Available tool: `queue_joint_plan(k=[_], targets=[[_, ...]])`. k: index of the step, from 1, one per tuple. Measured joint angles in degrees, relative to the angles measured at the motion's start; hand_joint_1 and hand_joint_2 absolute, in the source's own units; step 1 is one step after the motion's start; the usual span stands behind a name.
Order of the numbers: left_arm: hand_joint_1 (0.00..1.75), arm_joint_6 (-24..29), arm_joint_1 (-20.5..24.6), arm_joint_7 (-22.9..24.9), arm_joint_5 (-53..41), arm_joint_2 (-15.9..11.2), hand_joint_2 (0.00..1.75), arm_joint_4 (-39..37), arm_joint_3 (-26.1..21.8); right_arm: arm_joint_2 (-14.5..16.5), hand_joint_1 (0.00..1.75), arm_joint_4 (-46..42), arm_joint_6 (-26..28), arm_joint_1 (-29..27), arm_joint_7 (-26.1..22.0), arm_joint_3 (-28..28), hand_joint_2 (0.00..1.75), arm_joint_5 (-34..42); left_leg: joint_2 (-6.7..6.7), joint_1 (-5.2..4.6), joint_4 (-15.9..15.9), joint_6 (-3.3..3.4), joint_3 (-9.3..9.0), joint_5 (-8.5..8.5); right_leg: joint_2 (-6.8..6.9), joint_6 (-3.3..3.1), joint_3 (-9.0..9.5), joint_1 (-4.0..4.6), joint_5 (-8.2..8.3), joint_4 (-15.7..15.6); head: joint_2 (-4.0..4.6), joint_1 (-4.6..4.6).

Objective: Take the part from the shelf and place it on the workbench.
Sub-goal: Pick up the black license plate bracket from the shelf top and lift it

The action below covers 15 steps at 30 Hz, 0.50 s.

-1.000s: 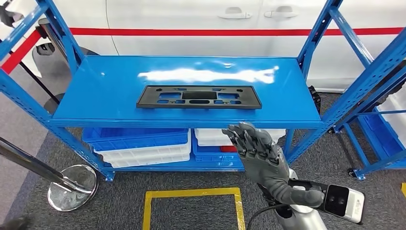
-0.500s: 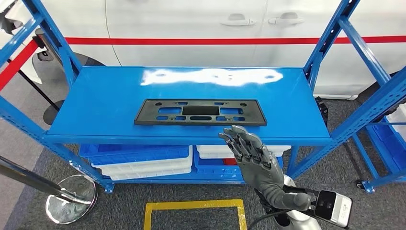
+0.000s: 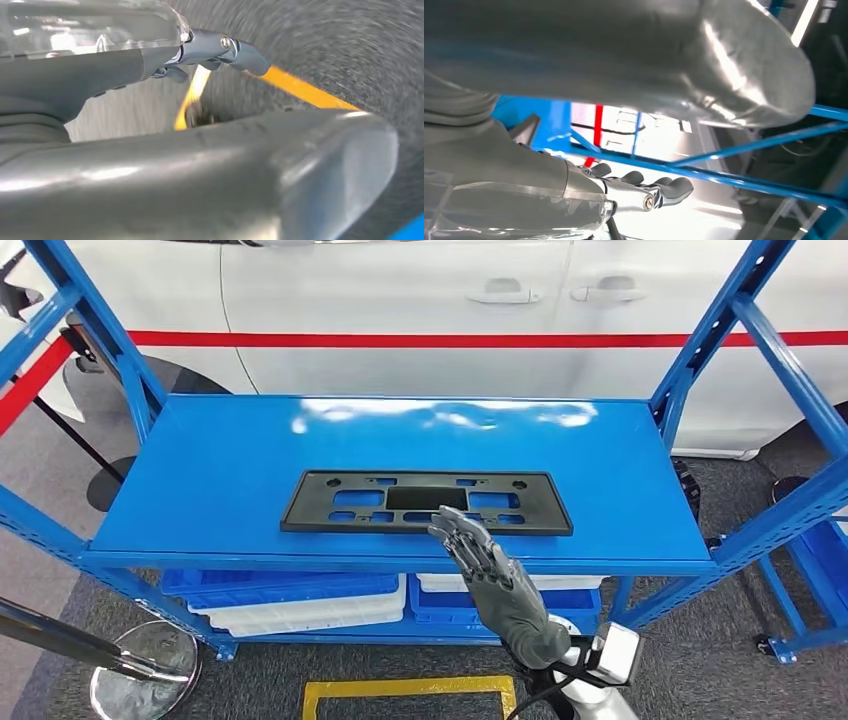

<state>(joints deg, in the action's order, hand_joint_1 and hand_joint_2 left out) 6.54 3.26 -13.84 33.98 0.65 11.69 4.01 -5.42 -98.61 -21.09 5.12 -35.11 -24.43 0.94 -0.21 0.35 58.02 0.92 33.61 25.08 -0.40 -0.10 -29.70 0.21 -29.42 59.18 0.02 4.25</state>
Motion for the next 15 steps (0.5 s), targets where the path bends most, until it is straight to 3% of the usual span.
queue_joint_plan(k=[2, 4, 5, 6, 7, 9, 10, 12, 15], targets=[[0.0, 0.07, -0.11, -0.31, -2.34, -0.08, 0.0, -0.12, 2.25, -0.09, 0.0, 1.1, 0.43, 0.44, 0.17, -0.59, 0.87, -0.44, 0.0, 0.21, -0.64, 0.48, -1.12, 0.16, 0.05, 0.52, -2.06, -0.16, -1.7, 4.02, 0.0, 0.0], [0.0, 0.2, -0.16, -0.55, -2.68, -0.08, 0.0, -0.25, 3.68, -0.14, 0.0, 2.35, 2.13, 0.79, 0.93, -1.08, 1.75, -1.09, 0.01, 0.21, -0.73, 0.77, -1.55, 0.48, 0.08, 1.04, -6.61, -0.45, -4.49, 11.0, 0.0, 0.0], [0.0, 0.3, -0.2, -0.61, -2.85, -0.08, 0.0, -0.31, 4.24, -0.15, 0.0, 2.99, 3.48, 0.84, 1.44, -1.3, 1.75, -1.72, -0.04, 0.22, -0.72, 0.8, -1.7, 0.68, 0.09, 1.29, -8.81, -0.63, -5.31, 13.8, 0.0, 0.01], [0.0, 0.43, -0.27, -0.61, -3.03, -0.08, 0.0, -0.36, 4.75, -0.16, 0.0, 3.76, 5.34, 0.89, 1.97, -1.56, 1.75, -2.82, -0.11, 0.24, -0.71, 0.76, -1.95, 0.95, 0.1, 1.51, -10.26, -0.81, -5.08, 14.97, 0.0, 0.01], [0.0, 0.59, -0.34, -0.47, -3.17, -0.08, 0.0, -0.4, 5.22, -0.16, 0.0, 4.6, 7.64, 1.1, 2.35, -1.95, 1.75, -4.65, -0.18, 0.27, -0.7, 0.65, -2.3, 1.26, 0.11, 1.65, -10.64, -0.98, -3.57, 14.04, 0.0, 0.0], [0.0, 1.09, -0.47, 0.22, -3.56, -0.08, 0.0, -0.46, 6.07, -0.12, 0.0, 6.82, 13.94, 2.19, 2.98, -3.21, 1.75, -10.86, -0.26, 0.34, -0.66, 0.22, -3.13, 2.01, 0.16, 1.64, -8.71, -1.29, 1.87, 7.08, 0.0, -0.01], [0.0, 1.4, -0.43, 0.71, -3.77, -0.09, 0.0, -0.53, 6.49, -0.02, 0.0, 8.2, 17.32, 3.04, 3.29, -4.13, 1.75, -14.45, -0.27, 0.32, -0.6, -0.08, -3.41, 2.35, 0.22, 1.48, -7.63, -1.24, 3.47, 3.57, 0.0, -0.02], [0.0, 1.97, -0.26, 1.56, -4.12, -0.1, 0.0, -0.64, 7.21, 0.36, 0.0, 10.69, 22.29, 4.49, 3.96, -5.89, 1.75, -19.62, -0.23, 0.23, -0.49, -0.84, -3.44, 2.87, 0.27, 0.73, -6.69, -1.01, 4.76, 0.07, 0.0, -0.01], [0.0, 2.7, -0.17, 2.88, -4.57, -0.11, 0.0, -0.7, 7.78, 1.25, 0.0, 13.15, 26.81, 5.83, 4.67, -7.53, 1.75, -23.58, -0.17, 0.24, -0.13, -1.81, -3.74, 3.22, 0.22, -0.59, -6.37, -0.84, 4.97, -0.24, 0.0, -0.01]])
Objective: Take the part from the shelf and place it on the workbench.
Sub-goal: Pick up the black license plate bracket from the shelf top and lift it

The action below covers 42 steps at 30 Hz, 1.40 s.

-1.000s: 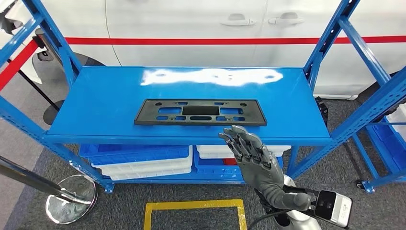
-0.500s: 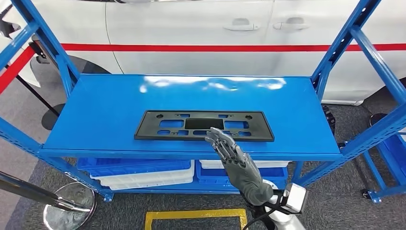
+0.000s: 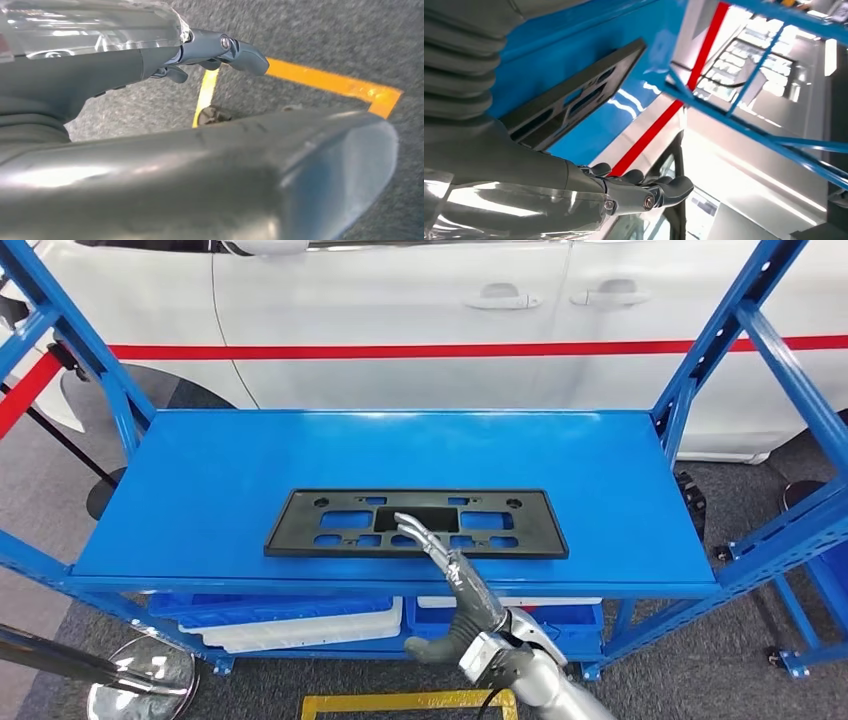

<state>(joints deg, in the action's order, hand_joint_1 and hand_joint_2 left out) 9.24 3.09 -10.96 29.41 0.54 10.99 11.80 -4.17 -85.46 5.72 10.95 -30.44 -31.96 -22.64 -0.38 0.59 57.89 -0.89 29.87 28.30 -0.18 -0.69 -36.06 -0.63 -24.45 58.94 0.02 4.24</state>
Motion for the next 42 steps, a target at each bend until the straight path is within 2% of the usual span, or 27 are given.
queue_joint_plan(k=[2, 5, 6, 7, 8, 10, 12, 14, 15, 17, 18, 20, 21, 22, 23, 25, 27, 30, 32, 33, 35, 36, 37, 38, 39, 40, 42], targets=[[0.0, 1.16, 0.03, 2.14, -0.78, 0.01, 0.0, -0.07, 0.64, 0.76, 0.0, 1.66, 5.56, 1.24, 0.74, -0.98, 1.75, -5.2, 0.05, 0.1, 2.8, -0.4, 1.06, 1.43, 0.02, -0.65, 0.67, -0.06, -0.16, -0.27, 0.0, 0.01], [0.0, 2.76, 0.09, 5.69, -1.89, -0.03, 0.0, -0.3, 1.86, 2.09, 0.0, 5.02, 14.02, 2.77, 2.09, -2.48, 1.75, -13.55, 0.07, 0.14, 13.49, -0.77, 6.88, 6.19, 0.08, -1.25, 0.99, 0.21, -0.49, -0.34, 0.0, 0.01], [0.0, 3.03, 0.05, 6.36, -2.1, -0.06, 0.0, -0.36, 2.19, 2.47, 0.0, 6.15, 15.46, 3.01, 2.37, -2.88, 1.75, -15.05, 0.08, 0.12, 15.97, -0.74, 8.49, 6.88, 0.07, -1.38, 1.05, 0.39, -0.57, -0.33, 0.0, 0.01], [0.0, 3.24, -0.05, 6.83, -2.22, -0.08, 0.0, -0.42, 2.46, 2.79, 0.0, 7.1, 16.38, 3.18, 2.58, -3.21, 1.75, -16.02, 0.07, 0.08, 16.27, -0.56, 9.05, 6.38, 0.04, -1.48, 1.12, 0.59, -0.63, -0.31, 0.0, 0.01], [0.0, 3.48, -0.14, 7.26, -2.33, -0.08, 0.0, -0.46, 2.69, 3.08, 0.0, 7.88, 17.24, 3.38, 2.89, -3.5, 1.75, -17.01, 0.07, 0.03, 14.41, -0.24, 8.55, 4.82, 0.0, -1.55, 1.24, 0.78, -0.67, -0.31, 0.0, 0.01], [0.0, 4.09, -0.25, 8.31, -2.51, -0.23, 0.0, -0.55, 3.02, 3.64, 0.0, 9.26, 19.61, 4.16, 4.22, -4.07, 1.75, -20.39, 0.11, -0.3, 6.73, 0.65, 5.54, 0.47, -0.07, -1.6, 1.48, 1.13, -0.72, -0.31, 0.0, 0.01], [0.0, 4.63, -0.17, 9.3, -2.75, -0.49, 0.0, -0.6, 3.4, 4.16, 0.0, 10.87, 23.27, 5.26, 7.3, -4.91, 1.75, -26.96, 0.22, -0.81, 1.3, 1.3, 3.44, -1.33, -0.06, -1.3, 1.45, 1.27, -0.68, -0.31, 0.0, 0.01], [0.0, 5.0, -0.16, 9.85, -2.97, -0.71, 0.0, -0.63, 3.85, 4.75, 0.0, 12.89, 27.29, 6.18, 11.81, -6.19, 1.75, -35.83, 0.29, -1.09, 0.17, 1.66, 3.12, -1.64, -0.02, -0.75, 1.43, 1.27, -0.65, -0.37, 0.0, 0.01], [0.0, 5.1, -0.22, 9.95, -3.02, -0.76, 0.0, -0.63, 4.02, 5.08, 0.0, 13.84, 28.86, 6.5, 13.99, -6.84, 1.75, -39.9, 0.35, -0.87, -0.17, 1.89, 2.87, -2.31, 0.02, -0.39, 1.48, 1.3, -0.81, -0.19, 0.0, 0.01], [0.0, 5.12, -0.36, 9.89, -3.04, -0.82, 0.0, -0.63, 4.14, 5.68, 0.0, 15.63, 31.24, 7.09, 17.54, -7.89, 1.75, -45.91, 0.49, -0.44, -1.01, 2.32, 2.37, -3.1, 0.05, 0.33, 0.94, 1.39, -2.2, 1.59, 0.0, 0.0], [0.0, 5.09, -0.4, 9.77, -3.05, -0.79, 0.0, -0.63, 4.18, 5.91, 0.0, 16.58, 32.06, 7.46, 18.9, -8.24, 1.75, -47.87, 0.56, -0.25, -1.3, 2.49, 2.22, -3.37, 0.06, 0.65, -0.13, 1.27, -3.86, 4.17, 0.0, 0.0], [0.0, 4.99, -0.48, 9.43, -3.05, -0.8, 0.0, -0.64, 4.31, 6.4, 0.0, 18.91, 33.05, 8.17, 21.09, -8.82, 1.75, -50.65, 0.56, -0.29, -1.34, 2.69, 2.36, -3.47, 0.04, 1.08, -3.43, 0.78, -7.64, 11.45, 0.0, 0.0], [0.0, 4.92, -0.53, 9.28, -3.05, -0.8, 0.0, -0.64, 4.39, 6.69, 0.0, 20.16, 33.26, 8.49, 21.95, -9.01, 1.75, -51.56, 0.55, -0.29, -1.29, 2.67, 2.43, -3.46, 0.06, 1.29, -4.85, 0.52, -8.76, 14.55, 0.0, 0.0], [0.0, 4.86, -0.6, 9.15, -3.08, -0.79, 0.0, -0.65, 4.49, 7.01, 0.0, 21.33, 33.36, 8.83, 22.59, -9.16, 1.75, -52.12, 0.53, -0.28, -1.24, 2.62, 2.45, -3.43, 0.08, 1.48, -5.34, 0.29, -8.66, 15.62, 0.0, 0.0], [0.0, 4.82, -0.65, 9.04, -3.1, -0.78, 0.0, -0.65, 4.59, 7.35, 0.0, 22.36, 33.41, 9.32, 23.04, -9.23, 1.75, -52.36, 0.52, -0.26, -1.15, 2.53, 2.44, -3.37, 0.11, 1.63, -4.68, 0.07, -7.39, 14.3, 0.0, 0.0], [0.0, 4.79, -0.65, 8.85, -3.17, -0.74, 0.0, -0.65, 4.91, 8.04, 0.0, 24.33, 33.53, 10.78, 23.73, -9.31, 1.75, -52.46, 0.5, -0.22, -0.82, 2.17, 2.4, -3.14, 0.17, 1.64, -0.84, -0.2, -3.55, 6.57, 0.0, 0.0], [0.0, 4.77, -0.57, 8.72, -3.21, -0.72, 0.0, -0.65, 5.23, 8.72, 0.0, 26.14, 33.68, 12.32, 24.38, -9.33, 1.75, -52.58, 0.5, -0.35, -0.37, 1.58, 2.56, -2.87, 0.14, 1.19, 2.01, -0.09, -1.58, 0.55, 0.0, 0.01], [0.0, 4.65, -0.56, 8.63, -3.32, -0.74, 0.0, -0.65, 5.49, 9.66, 0.0, 28.89, 33.65, 14.05, 25.6, -9.33, 1.75, -53.18, 0.52, -0.36, -0.34, 0.55, 2.74, -2.82, 0.07, 0.18, 2.3, 0.17, -1.37, -0.6, 0.0, 0.0], [0.0, 4.59, -0.58, 8.59, -3.4, -0.8, 0.0, -0.65, 5.57, 10.3, 0.0, 30.38, 33.57, 15.05, 26.12, -9.32, 1.75, -53.51, 0.5, -0.14, 1.2, -0.09, 3.36, -1.64, 0.13, -0.55, 2.48, -0.02, -1.08, -1.06, 0.0, 0.01], [0.0, 4.57, -0.59, 8.58, -3.41, -0.82, 0.0, -0.65, 5.58, 10.6, 0.0, 30.97, 33.55, 15.47, 26.28, -9.31, 1.75, -53.56, 0.48, -0.02, 3.53, -0.35, 4.37, -0.2, 0.18, -0.83, 2.57, -0.14, -0.97, -1.25, 0.0, 0.01], [0.0, 4.52, -0.62, 8.58, -3.42, -0.84, 0.0, -0.65, 5.6, 11.06, 0.0, 31.96, 33.51, 15.95, 26.44, -9.31, 1.75, -53.6, 0.47, 0.14, 11.18, -0.87, 7.82, 3.53, 0.27, -1.1, 2.58, -0.08, -0.99, -1.28, 0.0, 0.01], [0.0, 4.5, -0.65, 8.58, -3.43, -0.84, 0.0, -0.65, 5.6, 11.2, 0.0, 32.52, 33.49, 16.05, 26.5, -9.31, 1.75, -53.6, 0.47, 0.2, 14.64, -1.06, 9.45, 4.71, 0.3, -1.14, 2.59, -0.05, -1.0, -1.27, 0.0, 0.0], [0.0, 4.48, -0.67, 8.58, -3.47, -0.85, 0.0, -0.65, 5.6, 11.33, 0.0, 33.19, 33.52, 16.17, 26.57, -9.31, 1.75, -53.61, 0.47, 0.23, 16.44, -1.2, 10.34, 4.9, 0.31, -1.15, 2.6, -0.04, -1.03, -1.26, 0.0, 0.0], [0.0, 4.46, -0.71, 8.58, -3.52, -0.85, 0.0, -0.66, 5.6, 11.49, 0.0, 33.92, 33.55, 16.41, 26.64, -9.31, 1.75, -53.61, 0.48, 0.29, 15.91, -1.25, 10.12, 3.93, 0.27, -1.14, 2.64, -0.05, -1.04, -1.24, 0.0, 0.0], [0.0, 4.44, -0.73, 8.58, -3.58, -0.86, 0.0, -0.66, 5.6, 11.77, 0.0, 34.9, 33.63, 16.82, 26.77, -9.3, 1.75, -53.56, 0.48, 0.36, 13.11, -1.22, 8.84, 2.08, 0.19, -1.08, 2.71, -0.06, -1.07, -1.2, 0.0, 0.0], [0.0, 4.42, -0.72, 8.58, -3.67, -0.9, 0.0, -0.67, 5.61, 12.17, 0.0, 35.97, 33.72, 17.37, 26.97, -9.23, 1.75, -53.49, 0.49, 0.45, 8.87, -1.14, 6.85, -0.07, 0.1, -0.96, 2.78, -0.06, -1.14, -1.14, 0.0, 0.0], [0.0, 4.32, -0.61, 8.6, -3.88, -0.96, 0.0, -0.68, 5.68, 13.03, 0.0, 38.13, 33.88, 18.76, 27.74, -8.91, 1.75, -53.65, 0.44, 0.33, 1.87, -0.67, 3.58, -2.54, -0.02, -0.4, 2.72, 0.17, -1.29, -0.88, 0.0, 0.0]])
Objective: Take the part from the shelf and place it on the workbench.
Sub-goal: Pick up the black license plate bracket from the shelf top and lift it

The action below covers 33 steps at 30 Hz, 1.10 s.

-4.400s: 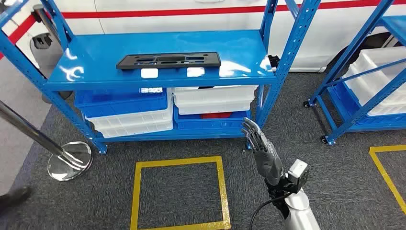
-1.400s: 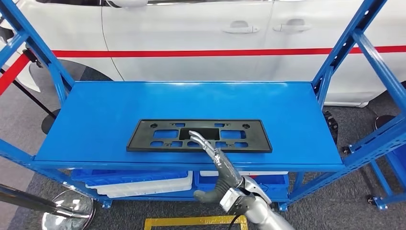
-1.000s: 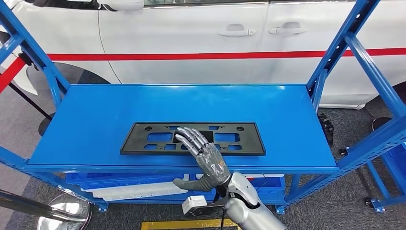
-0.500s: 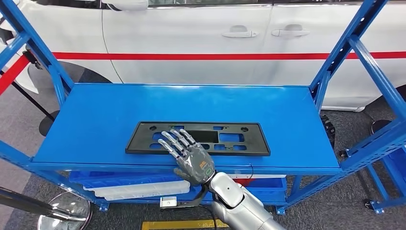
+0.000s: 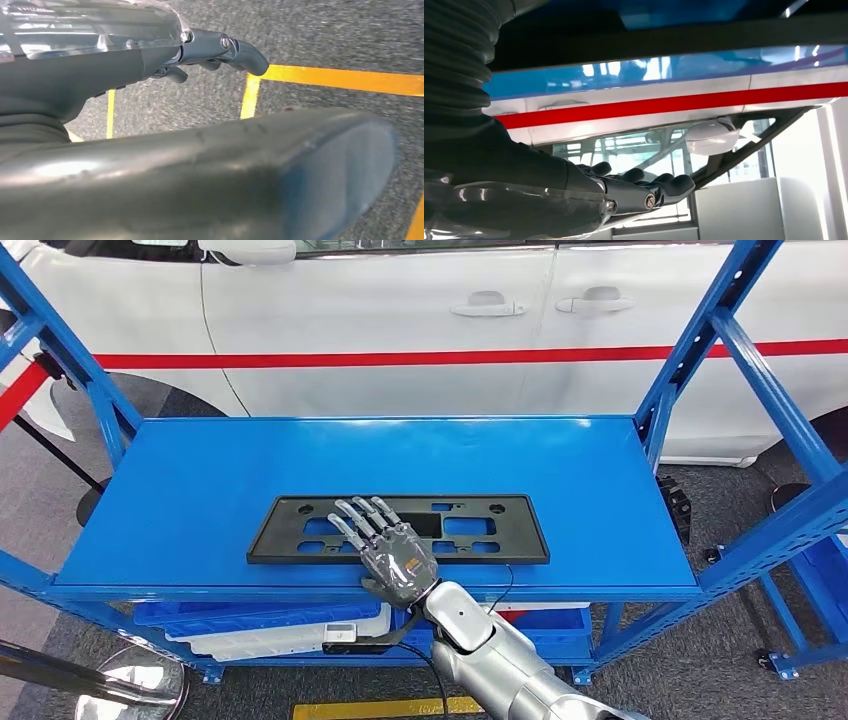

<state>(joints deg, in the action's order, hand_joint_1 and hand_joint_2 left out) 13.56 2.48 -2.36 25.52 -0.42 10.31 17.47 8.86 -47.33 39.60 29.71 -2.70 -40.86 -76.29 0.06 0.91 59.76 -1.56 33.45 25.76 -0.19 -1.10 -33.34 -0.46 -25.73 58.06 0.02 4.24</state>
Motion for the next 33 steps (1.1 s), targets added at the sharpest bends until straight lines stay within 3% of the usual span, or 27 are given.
queue_joint_plan(k=[1, 4, 5, 7, 9, 10, 11, 13, 15, 17, 18, 21, 24, 25, 26, 27, 30, 31, 33], targets=[[0.0, -0.08, 0.08, 0.01, -0.15, -0.02, 0.0, -0.01, 0.09, 0.4, 0.0, 1.07, 0.05, 0.76, 0.66, 0.27, 1.75, -0.51, -0.05, -0.12, -1.56, 0.35, -0.65, -0.3, -0.01, 0.34, -0.09, 0.1, 0.0, 0.07, 0.0, 0.0], [0.0, -0.28, 0.15, 0.05, -0.44, -0.04, 0.0, -0.02, 0.53, 1.24, 0.0, 3.93, 0.1, 2.89, 2.72, 0.97, 1.75, -2.72, -0.16, -0.15, -1.98, 1.51, -0.57, -0.49, 0.01, 1.32, -0.27, 0.11, -0.05, 0.18, 0.0, 0.0], [0.0, -0.32, 0.15, 0.07, -0.46, -0.04, 0.0, -0.02, 0.71, 1.4, 0.0, 4.61, 0.11, 3.43, 3.09, 1.15, 1.75, -3.17, -0.14, -0.06, -2.14, 1.9, -0.57, -0.64, 0.03, 1.59, -0.65, 0.07, -0.75, 1.02, 0.0, 0.0], [0.0, -0.36, 0.18, 0.1, -0.46, -0.05, 0.0, -0.03, 1.05, 1.58, 0.0, 5.73, 0.12, 4.19, 3.52, 1.44, 1.75, -3.8, -0.08, 0.02, -2.35, 2.54, -0.49, -0.86, 0.05, 1.92, -3.05, 0.0, -3.92, 6.28, 0.0, 0.0], [0.0, -0.37, 0.17, 0.09, -0.47, -0.11, 0.0, -0.04, 1.2, 1.63, 0.0, 6.81, 0.11, 4.52, 4.32, 1.62, 1.75, -5.13, -0.09, -0.1, -2.32, 2.81, -0.32, -0.88, 0.05, 2.03, -6.79, 0.0, -7.26, 14.13, 0.0, 0.0], [0.0, -0.37, 0.13, 0.08, -0.48, -0.14, 0.0, -0.04, 1.23, 1.63, 0.0, 7.43, 0.11, 4.62, 5.11, 1.67, 1.75, -6.36, -0.12, -0.16, -2.3, 2.85, -0.31, -0.87, 0.06, 2.02, -7.91, -0.01, -7.64, 16.39, 0.0, 0.0], [0.0, -0.36, 0.11, 0.08, -0.5, -0.16, 0.0, -0.05, 1.26, 1.64, 0.0, 8.18, 0.11, 4.84, 6.29, 1.67, 1.75, -8.01, -0.16, -0.22, -2.26, 2.85, -0.32, -0.85, 0.06, 1.93, -8.0, 0.0, -6.89, 16.45, 0.0, 0.0], [0.0, -0.36, 0.16, 0.06, -0.52, -0.17, 0.0, -0.07, 1.31, 1.64, 0.0, 10.0, 0.01, 5.96, 9.64, 1.18, 1.75, -11.28, -0.23, -0.31, -2.13, 2.76, -0.41, -0.76, 0.06, 1.44, -5.11, 0.08, -2.94, 10.18, 0.0, 0.0], [0.0, -0.32, 0.31, -0.09, -0.5, -0.15, 0.0, -0.08, 1.32, 1.66, 0.73, 12.15, -0.68, 7.76, 13.82, -0.41, 1.75, -13.0, -0.25, -0.52, -1.94, 2.47, -0.35, -0.62, 0.11, 0.85, -1.74, 0.31, -0.22, 2.9, 0.0, 0.0], [0.0, -0.25, 0.42, -0.38, -0.38, -0.14, 0.0, -0.08, 1.32, 1.65, 1.58, 14.48, -1.86, 9.44, 17.44, -2.88, 1.75, -13.42, -0.23, -0.69, -1.82, 1.98, -0.17, -0.56, 0.13, 0.59, -0.79, 0.55, 0.09, 0.45, 0.0, 0.0], [0.0, -0.22, 0.46, -0.56, -0.32, -0.15, 0.0, -0.08, 1.32, 1.62, 1.67, 15.55, -2.41, 10.09, 18.63, -4.03, 1.75, -13.51, -0.22, -0.71, -1.83, 1.67, -0.15, -0.56, 0.12, 0.47, -0.85, 0.59, 0.21, 0.27, 0.0, 0.0], [0.0, -0.25, 0.45, -1.15, -0.21, -0.2, 0.0, -0.08, 1.32, 1.58, 1.69, 18.23, -3.73, 11.98, 20.73, -6.45, 1.75, -13.71, -0.21, -0.52, 0.11, 0.72, 0.62, 0.93, 0.18, -0.39, -0.57, 0.21, 0.54, -0.27, 0.0, 0.01], [0.0, -0.35, 0.44, -1.41, -0.15, -0.21, 0.0, -0.08, 1.32, 1.45, 1.72, 20.55, -4.77, 13.23, 22.51, -8.11, 1.75, -13.76, -0.19, -0.19, 10.26, -0.02, 5.21, 5.99, 0.34, -0.75, -0.51, 0.11, 0.57, -0.38, 0.0, 0.01], [0.0, -0.38, 0.4, -1.44, -0.13, -0.21, 0.0, -0.08, 1.32, 1.37, 1.73, 21.21, -5.09, 13.33, 23.02, -8.54, 1.75, -13.76, -0.18, -0.09, 13.36, -0.21, 6.67, 6.96, 0.36, -0.76, -0.51, 0.12, 0.55, -0.36, 0.0, 0.0], [0.0, -0.41, 0.33, -1.44, -0.11, -0.21, 0.0, -0.08, 1.32, 1.29, 1.74, 21.77, -5.48, 13.4, 23.46, -8.9, 1.75, -13.76, -0.18, 0.01, 14.64, -0.35, 7.3, 6.87, 0.33, -0.76, -0.49, 0.12, 0.53, -0.34, 0.0, 0.0], [0.0, -0.45, 0.26, -1.44, -0.11, -0.23, 0.0, -0.09, 1.32, 1.25, 1.75, 22.23, -5.9, 13.5, 23.85, -9.15, 1.75, -13.76, -0.18, 0.13, 13.44, -0.43, 6.76, 5.59, 0.26, -0.71, -0.43, 0.09, 0.5, -0.29, 0.0, 0.0], [0.0, -0.62, 0.29, -1.43, -0.13, -0.34, 0.0, -0.12, 1.32, 1.15, 1.75, 23.33, -7.01, 14.3, 24.73, -9.39, 1.75, -13.75, -0.18, 0.32, 2.51, -0.29, 1.59, 0.44, 0.01, -0.11, -0.36, 0.08, 0.17, 0.16, 0.0, 0.01], [0.0, -0.67, 0.36, -1.43, -0.13, -0.37, 0.0, -0.12, 1.32, 1.09, 1.75, 23.67, -7.25, 14.64, 24.93, -9.39, 1.75, -13.74, -0.23, 0.24, 0.11, 0.0, 0.49, -0.17, -0.02, 0.22, -0.44, 0.16, 0.09, 0.31, 0.0, 0.01], [0.0, -0.73, 0.44, -1.45, -0.11, -0.37, 0.0, -0.12, 1.32, 0.94, 1.75, 24.29, -7.49, 15.17, 25.16, -9.37, 1.75, -13.66, -0.35, -0.05, -1.25, 0.8, -0.07, -0.19, -0.05, 0.88, -0.57, 0.3, 0.13, 0.34, 0.0, 0.0]])
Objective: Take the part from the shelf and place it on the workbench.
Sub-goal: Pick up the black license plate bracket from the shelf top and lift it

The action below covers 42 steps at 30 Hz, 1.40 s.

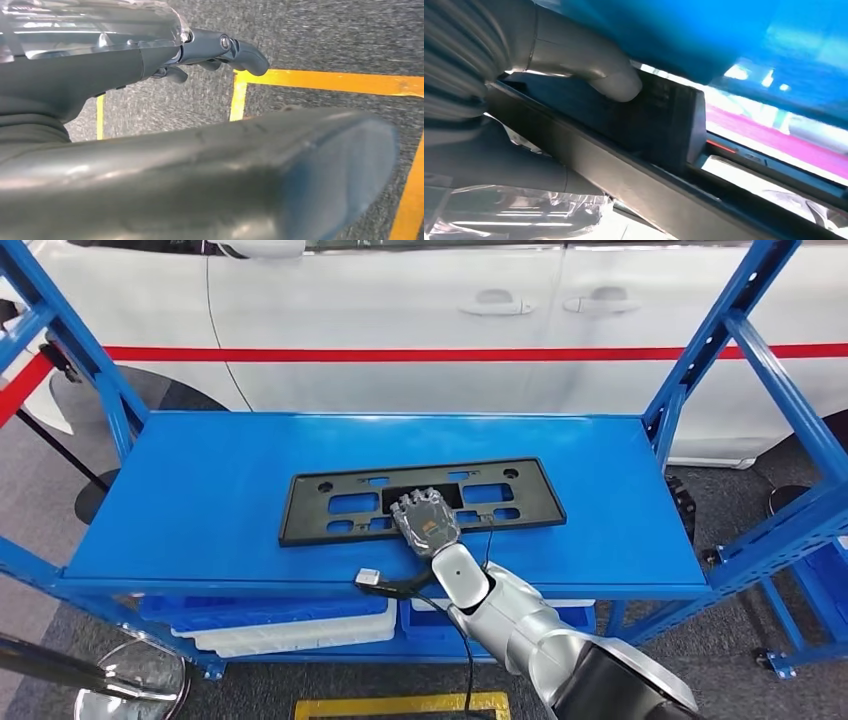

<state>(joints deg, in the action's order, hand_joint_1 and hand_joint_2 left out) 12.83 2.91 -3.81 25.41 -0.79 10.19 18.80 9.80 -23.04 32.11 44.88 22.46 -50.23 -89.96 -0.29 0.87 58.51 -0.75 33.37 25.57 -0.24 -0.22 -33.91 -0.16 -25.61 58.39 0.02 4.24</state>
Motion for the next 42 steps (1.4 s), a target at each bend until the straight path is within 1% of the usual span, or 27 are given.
queue_joint_plan(k=[2, 3, 4, 6, 7, 8, 9, 10, 12, 14, 18, 20, 22, 23, 24, 25, 26, 28, 29, 31, 33, 34, 36, 38, 39, 40, 42], targets=[[0.0, -0.01, -0.04, -0.03, 0.02, 0.0, 0.0, 0.0, 0.0, -0.1, 1.75, 0.48, -0.04, 0.32, 0.0, 0.13, 1.75, 0.08, 0.05, 0.07, -0.32, 0.88, -0.03, -0.3, -0.01, 0.66, -0.12, -0.13, -0.26, 0.26, 0.0, -0.01], [0.0, -0.02, -0.04, -0.04, 0.02, 0.0, 0.0, 0.0, 0.0, -0.15, 1.75, 0.69, -0.02, 0.43, -0.04, 0.24, 1.75, 0.1, 0.12, 0.11, -0.51, 1.3, -0.06, -0.45, -0.01, 0.94, -0.57, -0.2, -1.07, 1.32, 0.0, -0.01], [0.0, -0.06, -0.02, -0.1, 0.03, -0.02, 0.0, 0.0, 0.0, -0.19, 1.75, 0.85, 0.02, 0.5, -0.1, 0.37, 1.75, 0.1, 0.19, 0.19, -0.68, 1.64, -0.07, -0.59, 0.0, 1.15, -1.59, -0.26, -2.52, 3.6, 0.0, -0.01], [0.0, -0.15, -0.02, -0.29, 0.13, -0.08, 0.0, 0.0, 0.0, -0.28, 1.75, 1.2, 0.13, 0.51, -0.18, 0.61, 1.75, 0.1, 0.23, 0.13, -0.7, 1.97, 0.02, -0.65, 0.03, 1.38, -5.1, -0.29, -6.32, 11.17, 0.0, 0.0], [0.0, -0.19, -0.05, -0.38, 0.18, -0.11, 0.0, 0.0, 0.0, -0.32, 1.75, 1.36, 0.17, 0.5, -0.2, 0.69, 1.75, 0.1, 0.23, 0.08, -0.68, 2.01, 0.04, -0.64, 0.04, 1.44, -6.83, -0.3, -7.59, 14.77, 0.0, 0.0], [0.0, -0.21, -0.1, -0.43, 0.22, -0.13, 0.0, 0.0, 0.0, -0.33, 1.75, 1.5, 0.2, 0.49, -0.2, 0.74, 1.75, 0.1, 0.2, 0.03, -0.66, 2.03, 0.03, -0.63, 0.04, 1.43, -7.83, -0.3, -7.86, 16.74, 0.0, 0.0], [0.0, -0.25, -0.14, -0.44, 0.22, -0.13, 0.0, 0.0, 0.0, -0.34, 1.75, 1.6, 0.21, 0.51, -0.21, 0.78, 1.75, 0.1, 0.16, 0.0, -0.64, 2.01, -0.03, -0.6, 0.04, 1.33, -7.68, -0.29, -6.95, 16.33, 0.0, 0.0], [0.0, -0.28, -0.15, -0.44, 0.23, -0.13, 0.0, 0.0, 0.0, -0.34, 1.75, 1.67, 0.21, 0.55, -0.21, 0.83, 1.75, 0.1, 0.11, -0.03, -0.62, 1.97, -0.14, -0.57, 0.04, 1.13, -6.42, -0.26, -5.14, 13.64, 0.0, 0.0], [0.0, -0.35, -0.12, -0.47, 0.23, -0.1, 0.0, 0.0, 0.0, -0.34, 1.75, 1.77, 0.21, 0.72, -0.21, 0.95, 1.75, 0.1, -0.02, -0.18, -0.53, 1.74, -0.29, -0.42, 0.08, 0.46, -2.38, -0.05, -1.3, 5.23, 0.0, 0.0], [0.0, -0.37, -0.1, -0.5, 0.23, -0.07, 0.0, 0.0, 0.0, -0.33, 1.75, 1.84, 0.22, 0.86, -0.21, 1.03, 1.75, 0.09, -0.08, -0.36, -0.47, 1.28, -0.24, -0.31, 0.13, -0.01, -0.25, 0.23, 0.13, 0.43, 0.0, 0.0], [0.0, -0.54, -0.15, -2.48, 0.17, -0.14, 1.75, 0.0, 0.01, -0.25, 1.75, 1.86, 0.51, 0.9, -0.68, 1.24, 1.75, 0.02, -0.07, -0.31, 0.27, 0.09, -0.01, 0.44, 0.19, -0.89, 0.15, -0.01, 0.37, -0.61, 0.0, 0.01], [0.0, -0.57, -0.21, -4.76, 0.13, -0.21, 1.75, 0.0, 0.02, -0.19, 1.75, 1.86, 0.83, 0.89, -1.07, 1.68, 1.75, -0.04, -0.03, -0.14, 5.28, -0.37, 2.2, 3.44, 0.35, -1.36, 0.34, -0.26, 0.56, -0.95, 0.0, 0.01], [0.0, -0.34, -0.23, -5.98, 0.29, -0.23, 1.75, 0.0, 0.02, -0.19, 1.75, 1.85, 1.27, 0.85, -1.7, 2.26, 1.75, -0.08, -0.01, -0.02, 13.14, -0.8, 5.84, 7.01, 0.39, -1.52, 0.27, -0.22, 0.55, -0.91, 0.0, 0.0], [0.0, -0.14, -0.25, -6.14, 0.47, -0.24, 1.75, 0.0, 0.02, -0.19, 1.75, 1.84, 1.47, 0.8, -2.1, 2.6, 1.75, -0.09, -0.01, 0.04, 15.62, -0.97, 7.02, 7.6, 0.38, -1.53, 0.26, -0.2, 0.53, -0.88, 0.0, 0.0], [0.0, 0.05, -0.28, -6.17, 0.64, -0.24, 1.75, 0.0, 0.02, -0.16, 1.75, 1.79, 1.67, 0.76, -2.56, 2.97, 1.75, -0.09, 0.0, 0.12, 16.09, -1.09, 7.28, 7.11, 0.35, -1.52, 0.28, -0.2, 0.51, -0.84, 0.0, 0.01], [0.0, 0.14, -0.32, -6.16, 0.81, -0.25, 1.75, 0.0, 0.02, -0.13, 1.75, 1.68, 1.92, 0.72, -3.1, 3.38, 1.75, -0.07, 0.01, 0.23, 14.11, -1.15, 6.38, 5.51, 0.27, -1.45, 0.33, -0.22, 0.47, -0.78, 0.0, 0.01], [0.0, 0.05, -0.35, -6.19, 1.01, -0.27, 1.75, 0.0, 0.01, -0.08, 1.75, 1.4, 2.44, 0.67, -4.0, 3.92, 1.75, 0.23, 0.04, 0.35, 10.25, -1.17, 4.59, 3.24, 0.17, -1.32, 0.39, -0.25, 0.37, -0.66, 0.0, 0.01], [0.0, -0.6, -0.37, -6.4, 1.42, -0.3, 1.75, 0.0, -0.02, -0.01, 1.75, 0.01, 4.28, 0.35, -7.64, 5.53, 1.75, 2.29, 0.04, 0.39, 2.76, -0.94, 1.08, 0.32, -0.02, -0.84, 0.27, -0.1, 0.11, -0.25, 0.0, 0.01], [0.0, -1.2, -0.36, -6.54, 1.62, -0.31, 1.75, 0.0, -0.03, -0.02, 1.75, -1.6, 5.3, -0.13, -11.19, 6.85, 1.75, 4.85, 0.01, 0.32, 0.72, -0.69, 0.21, -0.16, -0.08, -0.55, 0.11, 0.0, 0.05, -0.08, 0.0, 0.0], [0.0, -2.71, -0.35, -6.92, 1.97, -0.31, 1.75, 0.0, -0.05, -0.17, 1.75, -7.02, 6.51, -2.1, -21.87, 10.1, 1.75, 14.17, -0.07, 0.12, -0.05, 0.02, 0.03, -0.03, -0.13, -0.05, -0.09, 0.15, 0.1, -0.05, 0.0, 0.0], [0.0, -4.48, -0.42, -7.78, 2.33, -0.31, 1.75, 0.0, -0.08, -0.97, 1.75, -15.82, 5.79, -5.32, -36.07, 13.29, 1.75, 29.67, -0.03, 0.26, -0.32, 0.78, -0.09, -0.2, -0.1, 0.51, -0.19, 0.09, -0.51, 0.42, 0.0, 0.0], [0.0, -5.28, -0.46, -8.42, 2.61, -0.31, 1.75, 0.0, -0.12, -1.76, 1.75, -21.21, 4.25, -7.09, -43.0, 14.62, 1.75, 39.14, -0.02, 0.33, -0.51, 1.19, -0.19, -0.3, -0.09, 0.75, -0.76, 0.05, -1.63, 1.89, 0.0, 0.0], [0.0, -6.68, -0.51, -9.93, 3.52, -0.33, 1.75, 0.0, -0.28, -3.9, 1.75, -33.63, -3.08, -11.03, -53.46, 16.89, 1.75, 59.93, -0.1, 0.31, -0.68, 1.81, -0.3, -0.34, -0.07, 1.04, -3.65, -0.05, -5.42, 8.47, 0.0, 0.0], [0.0, -7.72, -0.6, -11.24, 4.49, -0.43, 1.75, 0.0, -0.59, -6.18, 1.75, -47.06, -15.67, -15.8, -57.66, 18.85, 1.75, 79.04, -0.33, 0.19, -0.63, 2.06, -0.29, -0.25, -0.08, 1.11, -7.2, -0.06, -8.3, 15.75, 0.0, 0.0], [0.0, -8.05, -0.72, -11.72, 4.92, -0.49, 1.75, -0.01, -0.83, -7.2, 1.75, -53.89, -22.93, -18.32, -58.16, 19.83, 1.75, 86.72, -0.44, 0.14, -0.56, 2.07, -0.29, -0.22, -0.08, 1.08, -7.92, -0.06, -8.18, 16.97, 0.0, 0.0], [0.0, -8.21, -0.84, -12.03, 5.3, -0.54, 1.75, -0.02, -1.11, -7.83, 1.75, -59.63, -29.26, -20.54, -58.2, 20.68, 1.75, 91.92, -0.49, 0.07, -0.47, 2.05, -0.3, -0.18, -0.06, 0.97, -7.47, -0.05, -6.9, 15.73, 0.0, 0.0], [0.0, -8.19, -0.91, -12.56, 6.04, -0.57, 1.75, -0.04, -1.7, -8.39, 1.75, -69.38, -40.12, -23.79, -58.22, 22.17, 1.75, 99.25, -0.46, -0.07, -0.24, 1.88, -0.33, -0.05, -0.01, 0.52, -4.01, -0.03, -2.77, 8.16, 0.0, 0.0]])
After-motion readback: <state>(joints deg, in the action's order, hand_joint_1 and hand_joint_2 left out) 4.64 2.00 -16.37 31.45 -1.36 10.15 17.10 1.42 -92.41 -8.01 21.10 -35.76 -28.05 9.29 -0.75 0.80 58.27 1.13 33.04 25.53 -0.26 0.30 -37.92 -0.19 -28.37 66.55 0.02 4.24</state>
